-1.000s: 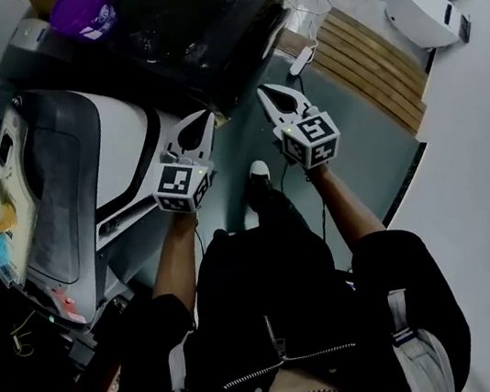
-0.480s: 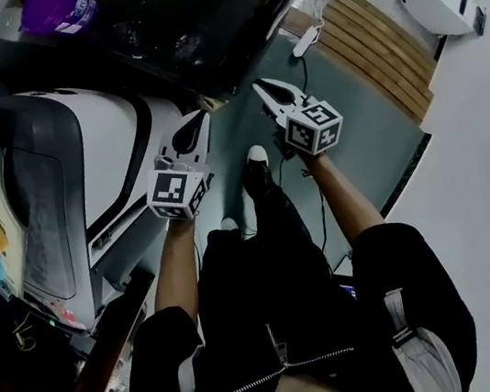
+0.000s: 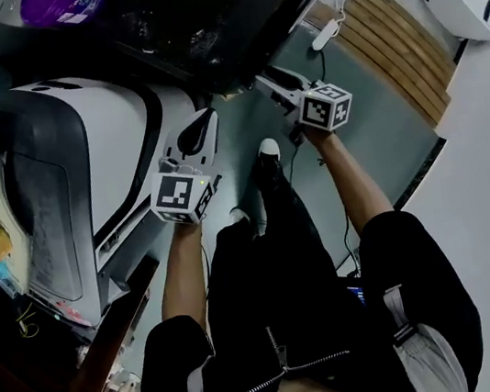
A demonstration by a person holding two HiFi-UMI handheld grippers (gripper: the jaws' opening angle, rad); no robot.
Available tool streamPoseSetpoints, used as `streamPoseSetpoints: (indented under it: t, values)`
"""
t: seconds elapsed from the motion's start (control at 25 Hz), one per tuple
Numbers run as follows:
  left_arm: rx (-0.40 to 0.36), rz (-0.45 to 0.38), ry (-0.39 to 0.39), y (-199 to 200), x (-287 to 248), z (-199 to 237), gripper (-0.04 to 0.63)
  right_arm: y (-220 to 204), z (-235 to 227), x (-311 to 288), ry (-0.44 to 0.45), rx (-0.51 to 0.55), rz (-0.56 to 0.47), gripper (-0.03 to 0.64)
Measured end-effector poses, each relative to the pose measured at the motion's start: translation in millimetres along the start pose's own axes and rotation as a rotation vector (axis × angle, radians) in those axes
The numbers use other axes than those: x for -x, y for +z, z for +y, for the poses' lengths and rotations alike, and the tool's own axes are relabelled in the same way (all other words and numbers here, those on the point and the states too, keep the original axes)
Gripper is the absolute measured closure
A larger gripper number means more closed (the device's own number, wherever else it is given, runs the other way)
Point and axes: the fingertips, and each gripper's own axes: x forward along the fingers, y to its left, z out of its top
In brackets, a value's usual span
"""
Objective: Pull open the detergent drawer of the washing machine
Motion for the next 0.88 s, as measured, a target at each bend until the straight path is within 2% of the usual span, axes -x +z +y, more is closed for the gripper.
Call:
streamPoseSetpoints:
  t: [0.08,0.36,0.52,0.72,0.88]
  values:
    - [0.006,0.005,0.010,-0.4,-1.0,6.0,0.577,8.0,-10.6,-4.5,0.043,-0.109,-0.048,0.416]
    - [0.036,0.025,0.018,-14.8,-14.6,16.1,0.577,44.8,-53.9,-22.4,0.224,-0.429,-0.218,0.331]
    - [0.063,0.042,0.024,-24.9,-19.1,16.9,0.577,49.2,-59.6,-38.2,0.320,-0.499,-0.235,0.306]
    - [0.091,0.063,0.029,-37.5,-16.8,20.4,0.577,60.7,-57.9,-50.2,0.435,-0.529,-0.282,0.285]
    - [0.109,0.094,0.044,-51.2,-6.3,24.6,0.577,55.9,-64.3,-49.9,0.498,-0.583,-0.333,0.342]
